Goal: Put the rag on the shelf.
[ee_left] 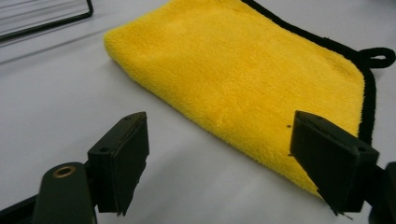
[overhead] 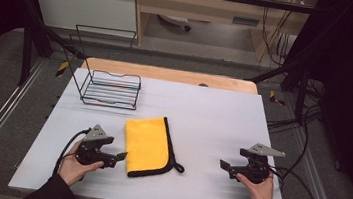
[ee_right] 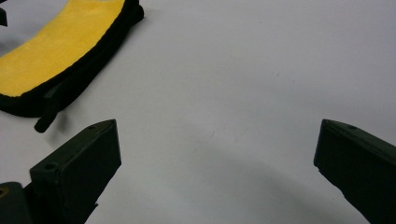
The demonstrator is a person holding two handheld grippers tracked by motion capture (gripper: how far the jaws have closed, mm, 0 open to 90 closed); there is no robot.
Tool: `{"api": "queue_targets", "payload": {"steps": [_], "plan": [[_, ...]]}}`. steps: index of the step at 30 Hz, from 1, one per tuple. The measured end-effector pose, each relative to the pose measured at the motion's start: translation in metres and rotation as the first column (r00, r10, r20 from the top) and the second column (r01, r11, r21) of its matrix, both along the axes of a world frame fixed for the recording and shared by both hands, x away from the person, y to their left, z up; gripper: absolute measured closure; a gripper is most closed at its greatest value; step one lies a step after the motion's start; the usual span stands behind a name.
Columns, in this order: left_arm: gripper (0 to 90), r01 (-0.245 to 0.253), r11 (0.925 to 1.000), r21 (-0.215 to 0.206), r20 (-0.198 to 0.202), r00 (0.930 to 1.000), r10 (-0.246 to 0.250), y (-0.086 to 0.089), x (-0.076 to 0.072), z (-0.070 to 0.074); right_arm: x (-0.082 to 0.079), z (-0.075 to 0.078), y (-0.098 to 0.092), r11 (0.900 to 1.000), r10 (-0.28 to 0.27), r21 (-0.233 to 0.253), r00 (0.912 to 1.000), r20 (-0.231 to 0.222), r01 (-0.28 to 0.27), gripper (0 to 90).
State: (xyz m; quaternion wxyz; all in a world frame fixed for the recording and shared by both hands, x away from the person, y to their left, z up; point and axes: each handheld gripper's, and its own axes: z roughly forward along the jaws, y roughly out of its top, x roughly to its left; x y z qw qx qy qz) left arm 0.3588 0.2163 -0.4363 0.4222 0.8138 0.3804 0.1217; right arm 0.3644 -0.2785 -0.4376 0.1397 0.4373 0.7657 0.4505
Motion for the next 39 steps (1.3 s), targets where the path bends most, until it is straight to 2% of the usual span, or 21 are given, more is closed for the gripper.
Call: {"api": "queue_targets", "payload": {"steps": [10, 15, 21, 27, 30, 33, 34, 39], "plan": [[30.2, 0.029, 0.9979, 0.058, -0.008, 0.9995, -0.029, -0.027, -0.013, -0.006, 0.001, -0.001, 0.003, 1.000, 0.008, -0.011, 1.0000, -0.003, -0.008, 1.1], [35.7, 0.035, 0.9978, 0.056, -0.064, 0.9975, -0.032, -0.034, -0.018, -0.008, 0.001, -0.002, 0.004, 1.000, 0.011, -0.018, 0.9999, -0.009, -0.011, 1.3], [45.5, 0.000, 0.9993, 0.038, -0.080, 0.9968, 0.003, -0.037, -0.025, -0.011, 0.000, -0.001, 0.009, 1.000, 0.017, -0.021, 0.9998, -0.008, -0.017, 1.4], [51.6, -0.028, 0.9993, 0.026, -0.089, 0.9956, 0.030, -0.040, -0.030, -0.014, 0.000, -0.001, 0.012, 0.999, 0.022, -0.026, 0.9997, -0.012, -0.023, 1.4], [52.0, -0.042, 0.9987, 0.029, -0.091, 0.9949, 0.044, -0.041, -0.031, -0.014, 0.000, -0.001, 0.012, 1.000, 0.021, -0.021, 0.9997, -0.013, -0.021, 1.4], [50.1, -0.069, 0.9950, 0.072, -0.069, 0.9949, 0.074, -0.044, -0.034, -0.012, 0.000, -0.001, 0.012, 1.000, 0.020, -0.022, 0.9998, -0.008, -0.020, 1.4], [49.4, -0.075, 0.9944, 0.074, -0.070, 0.9943, 0.080, -0.045, -0.035, -0.012, 0.000, -0.001, 0.012, 1.000, 0.020, -0.021, 0.9998, -0.008, -0.020, 1.4], [57.3, -0.102, 0.9936, 0.048, -0.129, 0.9859, 0.107, -0.048, -0.035, -0.013, 0.000, -0.001, 0.012, 1.000, 0.021, -0.017, 0.9997, -0.012, -0.021, 1.4]]}}
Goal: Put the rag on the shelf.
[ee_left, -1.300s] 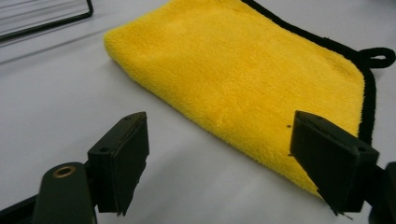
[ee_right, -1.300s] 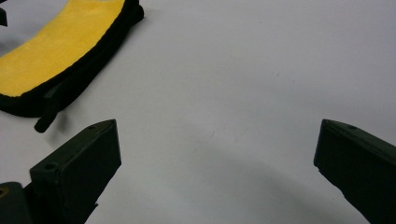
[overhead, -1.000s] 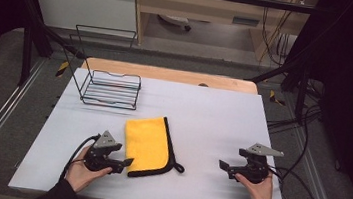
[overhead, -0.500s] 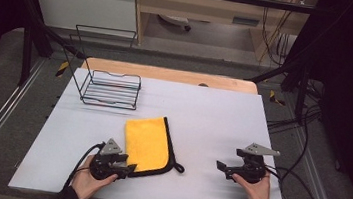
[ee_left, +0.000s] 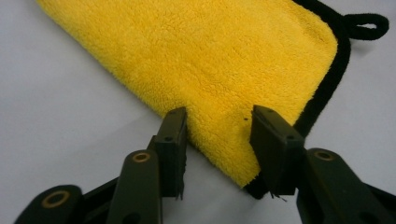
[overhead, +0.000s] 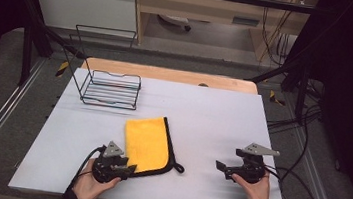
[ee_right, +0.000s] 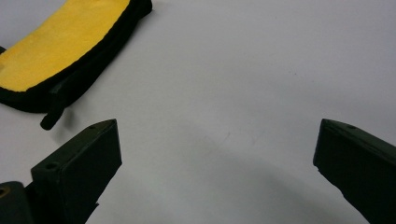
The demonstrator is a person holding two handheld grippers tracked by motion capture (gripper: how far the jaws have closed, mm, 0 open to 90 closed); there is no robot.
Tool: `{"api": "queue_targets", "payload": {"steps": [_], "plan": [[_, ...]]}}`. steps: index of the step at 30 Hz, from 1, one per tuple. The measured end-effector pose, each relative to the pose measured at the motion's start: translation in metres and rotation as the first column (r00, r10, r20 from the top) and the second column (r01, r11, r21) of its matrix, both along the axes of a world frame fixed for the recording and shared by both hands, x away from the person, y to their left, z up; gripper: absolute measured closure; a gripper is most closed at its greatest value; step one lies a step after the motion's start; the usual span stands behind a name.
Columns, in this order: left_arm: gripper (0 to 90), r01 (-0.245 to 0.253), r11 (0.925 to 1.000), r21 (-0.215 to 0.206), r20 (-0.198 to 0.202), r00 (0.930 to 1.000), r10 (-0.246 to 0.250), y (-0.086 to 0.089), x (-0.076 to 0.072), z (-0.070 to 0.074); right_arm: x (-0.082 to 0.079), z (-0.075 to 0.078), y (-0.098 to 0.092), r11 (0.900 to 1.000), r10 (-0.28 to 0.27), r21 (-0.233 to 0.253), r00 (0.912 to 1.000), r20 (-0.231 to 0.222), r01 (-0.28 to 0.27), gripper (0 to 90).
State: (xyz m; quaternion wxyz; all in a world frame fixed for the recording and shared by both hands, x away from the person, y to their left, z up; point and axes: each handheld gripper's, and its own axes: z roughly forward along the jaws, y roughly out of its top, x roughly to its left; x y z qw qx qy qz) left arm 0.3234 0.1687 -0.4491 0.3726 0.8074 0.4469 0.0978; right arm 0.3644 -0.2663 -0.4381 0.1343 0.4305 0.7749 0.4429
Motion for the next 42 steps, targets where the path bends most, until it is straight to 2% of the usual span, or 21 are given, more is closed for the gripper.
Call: {"api": "queue_targets", "payload": {"steps": [3, 7, 12, 17, 24, 28, 35, 36, 42], "plan": [[58.7, -0.004, 1.0000, 0.002, -0.003, 1.0000, 0.004, -0.001, 0.000, 0.000, 0.000, 0.000, 0.001, 1.000, 0.001, 0.004, 1.0000, -0.002, -0.001, 1.4], [64.7, -0.002, 0.9999, 0.013, 0.020, 0.9998, 0.002, -0.005, -0.001, -0.001, 0.000, 0.001, 0.004, 1.000, 0.004, 0.008, 1.0000, 0.001, -0.004, 1.5], [74.6, 0.029, 0.9995, 0.007, 0.015, 0.9995, -0.030, -0.005, 0.002, -0.001, 0.000, 0.002, 0.008, 1.000, 0.013, 0.007, 0.9999, 0.006, -0.013, 1.5], [82.4, 0.063, 0.9976, 0.026, 0.015, 0.9979, -0.064, -0.004, 0.005, 0.002, 0.000, 0.002, 0.008, 1.000, 0.014, 0.009, 0.9999, 0.006, -0.014, 1.6], [84.7, 0.095, 0.9950, 0.031, 0.002, 0.9955, -0.095, 0.000, 0.009, 0.006, 0.000, 0.002, 0.008, 1.000, 0.014, 0.011, 0.9999, 0.004, -0.014, 1.7], [84.9, 0.112, 0.9921, 0.056, 0.009, 0.9936, -0.112, 0.005, 0.009, 0.011, -0.001, 0.002, 0.008, 1.000, 0.014, 0.012, 0.9999, 0.003, -0.014, 1.7], [85.0, 0.123, 0.9896, 0.075, 0.009, 0.9923, -0.124, 0.025, 0.010, 0.016, -0.001, 0.002, 0.008, 1.000, 0.013, 0.011, 0.9999, 0.003, -0.013, 1.7], [85.0, 0.126, 0.9892, 0.075, 0.006, 0.9919, -0.127, 0.032, 0.010, 0.015, -0.001, 0.002, 0.008, 1.000, 0.013, 0.009, 0.9999, 0.004, -0.013, 1.7], [85.0, 0.148, 0.9846, 0.093, 0.020, 0.9884, -0.150, 0.042, 0.009, 0.015, -0.001, 0.002, 0.009, 1.000, 0.010, 0.008, 0.9999, 0.004, -0.010, 1.7]]}}
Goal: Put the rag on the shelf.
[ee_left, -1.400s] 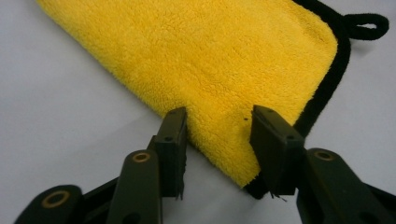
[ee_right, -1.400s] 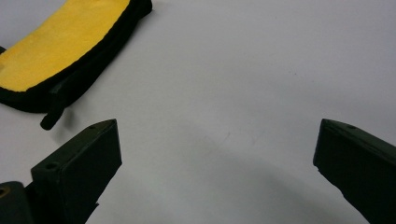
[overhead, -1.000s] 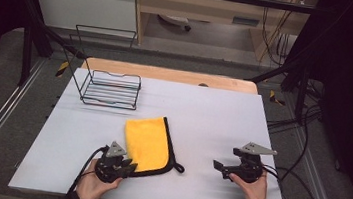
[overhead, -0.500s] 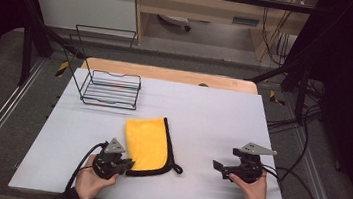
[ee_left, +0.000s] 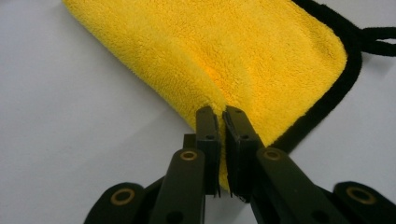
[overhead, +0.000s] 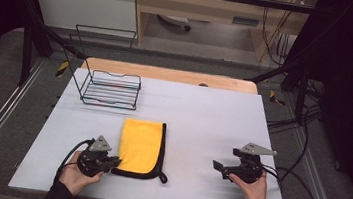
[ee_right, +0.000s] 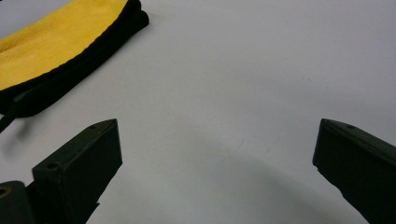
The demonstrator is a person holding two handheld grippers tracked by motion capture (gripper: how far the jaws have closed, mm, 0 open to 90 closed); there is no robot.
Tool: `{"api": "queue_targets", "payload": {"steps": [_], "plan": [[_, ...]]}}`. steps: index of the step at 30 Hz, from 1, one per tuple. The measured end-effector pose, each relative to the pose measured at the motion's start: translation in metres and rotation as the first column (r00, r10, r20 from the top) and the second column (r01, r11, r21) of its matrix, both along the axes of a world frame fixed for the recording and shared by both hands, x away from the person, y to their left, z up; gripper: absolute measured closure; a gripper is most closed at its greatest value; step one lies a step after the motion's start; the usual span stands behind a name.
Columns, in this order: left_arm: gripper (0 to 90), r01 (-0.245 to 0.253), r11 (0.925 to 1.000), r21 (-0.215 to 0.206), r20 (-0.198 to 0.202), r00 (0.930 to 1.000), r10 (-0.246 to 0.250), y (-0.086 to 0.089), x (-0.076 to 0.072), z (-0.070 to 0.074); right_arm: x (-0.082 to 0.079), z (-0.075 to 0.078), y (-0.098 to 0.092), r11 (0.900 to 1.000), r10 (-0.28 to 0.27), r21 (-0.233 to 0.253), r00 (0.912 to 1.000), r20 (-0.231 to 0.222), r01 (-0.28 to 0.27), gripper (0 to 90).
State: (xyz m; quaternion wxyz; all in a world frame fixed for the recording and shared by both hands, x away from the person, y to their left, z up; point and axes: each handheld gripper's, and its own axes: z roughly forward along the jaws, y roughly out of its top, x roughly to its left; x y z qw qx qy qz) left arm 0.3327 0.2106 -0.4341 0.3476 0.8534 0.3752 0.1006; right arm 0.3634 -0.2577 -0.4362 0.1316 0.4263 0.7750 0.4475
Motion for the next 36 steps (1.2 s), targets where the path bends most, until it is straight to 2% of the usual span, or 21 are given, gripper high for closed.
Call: {"api": "queue_targets", "payload": {"steps": [7, 9, 13, 17, 18, 19, 21, 22, 24, 25, 26, 27, 31, 35, 36], "plan": [[84.9, 0.002, 1.0000, 0.008, -0.004, 1.0000, -0.002, 0.014, 0.000, 0.000, 0.000, 0.000, 0.000, 1.000, 0.001, -0.007, 1.0000, 0.003, -0.001, 1.7], [84.8, -0.006, 1.0000, -0.002, -0.006, 1.0000, 0.006, 0.019, -0.002, -0.002, 0.000, 0.000, 0.000, 1.000, -0.001, -0.007, 1.0000, 0.001, 0.001, 1.7], [82.7, 0.000, 1.0000, 0.004, 0.010, 0.9999, 0.000, 0.019, -0.002, -0.004, 0.000, -0.001, 0.001, 1.000, -0.006, -0.008, 1.0000, 0.000, 0.006, 1.8], [76.2, 0.004, 1.0000, 0.006, 0.047, 0.9989, -0.004, 0.021, -0.004, -0.002, 0.001, -0.001, 0.001, 1.000, -0.006, -0.009, 1.0000, 0.002, 0.006, 1.8], [73.8, 0.004, 1.0000, 0.006, 0.047, 0.9989, -0.004, 0.021, -0.004, -0.002, 0.001, -0.001, 0.001, 1.000, -0.008, -0.010, 1.0000, 0.001, 0.008, 1.8], [70.9, -0.001, 1.0000, -0.006, 0.071, 0.9975, 0.002, 0.024, -0.003, 0.001, 0.000, -0.001, 0.001, 1.000, -0.009, -0.008, 1.0000, 0.001, 0.009, 1.8], [64.2, -0.008, 0.9997, -0.022, 0.076, 0.9971, 0.010, 0.026, -0.002, 0.002, 0.001, -0.001, 0.000, 1.000, -0.008, -0.008, 1.0000, 0.004, 0.008, 1.8], [60.6, -0.019, 0.9984, -0.053, 0.083, 0.9963, 0.023, 0.028, 0.000, 0.005, 0.001, -0.001, 0.000, 1.000, -0.009, -0.008, 1.0000, 0.005, 0.009, 1.7], [57.1, -0.022, 0.9979, -0.060, 0.090, 0.9956, 0.028, 0.029, 0.002, 0.006, 0.001, -0.001, 0.000, 1.000, -0.011, -0.006, 0.9999, 0.003, 0.011, 1.8], [49.3, -0.026, 0.9974, -0.068, 0.096, 0.9949, 0.033, 0.030, 0.004, 0.007, 0.001, -0.001, 0.000, 1.000, -0.011, -0.007, 0.9999, 0.004, 0.012, 1.8], [49.3, -0.026, 0.9970, -0.073, 0.105, 0.9940, 0.033, 0.030, 0.006, 0.008, 0.001, -0.001, 0.000, 1.000, -0.012, -0.007, 0.9999, 0.004, 0.012, 1.8], [41.3, -0.022, 0.9969, -0.075, 0.118, 0.9925, 0.031, 0.031, 0.010, 0.011, 0.001, -0.001, 0.000, 1.000, -0.012, -0.006, 0.9999, 0.004, 0.012, 1.8], [28.5, -0.011, 0.9962, -0.086, 0.120, 0.9925, 0.021, 0.032, 0.020, 0.019, 0.001, 0.000, 0.000, 1.000, -0.016, -0.006, 0.9999, 0.005, 0.016, 1.7], [20.8, -0.013, 0.9970, -0.077, 0.132, 0.9909, 0.023, 0.033, 0.027, 0.025, 0.001, 0.000, 0.000, 1.000, -0.018, -0.006, 0.9998, 0.006, 0.018, 1.7], [19.0, -0.018, 0.9970, -0.076, 0.139, 0.9898, 0.029, 0.033, 0.033, 0.029, 0.001, 0.000, 0.000, 1.000, -0.017, -0.007, 0.9998, 0.008, 0.017, 1.7]]}}
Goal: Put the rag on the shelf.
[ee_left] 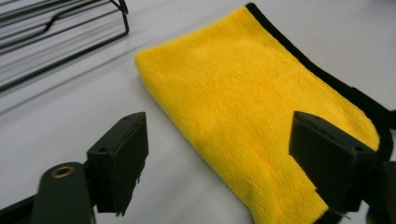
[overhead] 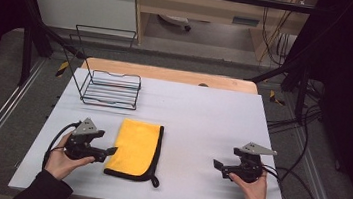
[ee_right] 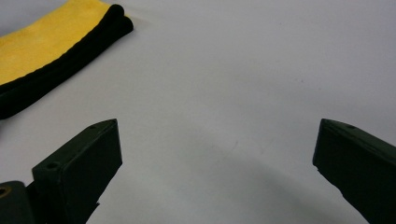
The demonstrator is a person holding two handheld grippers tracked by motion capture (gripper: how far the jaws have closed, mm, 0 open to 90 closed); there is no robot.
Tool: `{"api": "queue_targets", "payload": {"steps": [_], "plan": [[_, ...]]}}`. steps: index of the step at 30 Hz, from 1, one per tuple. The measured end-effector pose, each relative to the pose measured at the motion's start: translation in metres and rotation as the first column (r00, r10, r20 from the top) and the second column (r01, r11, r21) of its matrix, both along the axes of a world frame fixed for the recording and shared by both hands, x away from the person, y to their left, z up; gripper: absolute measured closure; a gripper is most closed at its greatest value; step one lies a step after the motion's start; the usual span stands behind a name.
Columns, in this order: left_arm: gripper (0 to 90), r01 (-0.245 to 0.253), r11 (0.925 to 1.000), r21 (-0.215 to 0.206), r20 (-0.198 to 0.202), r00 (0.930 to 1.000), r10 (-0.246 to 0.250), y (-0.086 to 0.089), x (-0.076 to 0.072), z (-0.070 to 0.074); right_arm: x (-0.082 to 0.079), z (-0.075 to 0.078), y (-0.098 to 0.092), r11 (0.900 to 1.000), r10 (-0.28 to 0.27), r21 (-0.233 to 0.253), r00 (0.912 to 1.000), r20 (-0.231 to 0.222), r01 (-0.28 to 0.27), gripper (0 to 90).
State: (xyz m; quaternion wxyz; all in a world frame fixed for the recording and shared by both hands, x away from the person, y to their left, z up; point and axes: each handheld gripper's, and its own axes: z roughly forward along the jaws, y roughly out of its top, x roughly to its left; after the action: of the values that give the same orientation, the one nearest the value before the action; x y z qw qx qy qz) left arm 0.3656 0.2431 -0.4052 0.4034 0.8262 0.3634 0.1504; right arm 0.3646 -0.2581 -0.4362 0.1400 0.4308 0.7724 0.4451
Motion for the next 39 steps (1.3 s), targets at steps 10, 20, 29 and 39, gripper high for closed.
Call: {"api": "queue_targets", "payload": {"steps": [10, 20, 29, 39], "plan": [[11.4, -0.041, 0.9991, 0.009, 0.025, 0.9989, 0.040, -0.006, 0.032, 0.010, 0.000, 0.000, 0.000, 1.000, 0.000, -0.002, 1.0000, 0.002, 0.000, 1.7], [15.8, -0.077, 0.9951, 0.061, 0.001, 0.9970, 0.077, -0.019, 0.062, -0.002, 0.001, -0.001, 0.000, 1.000, 0.005, -0.005, 1.0000, 0.000, -0.005, 1.7], [29.8, -0.117, 0.9919, 0.050, -0.032, 0.9924, 0.119, -0.023, 0.081, -0.019, 0.001, -0.001, 0.001, 1.000, 0.006, -0.005, 1.0000, -0.004, -0.006, 1.7], [55.4, -0.115, 0.9925, 0.040, -0.110, 0.9868, 0.119, -0.024, 0.094, -0.035, 0.001, -0.002, 0.002, 1.000, 0.008, -0.005, 0.9999, -0.009, -0.008, 1.7]]}}
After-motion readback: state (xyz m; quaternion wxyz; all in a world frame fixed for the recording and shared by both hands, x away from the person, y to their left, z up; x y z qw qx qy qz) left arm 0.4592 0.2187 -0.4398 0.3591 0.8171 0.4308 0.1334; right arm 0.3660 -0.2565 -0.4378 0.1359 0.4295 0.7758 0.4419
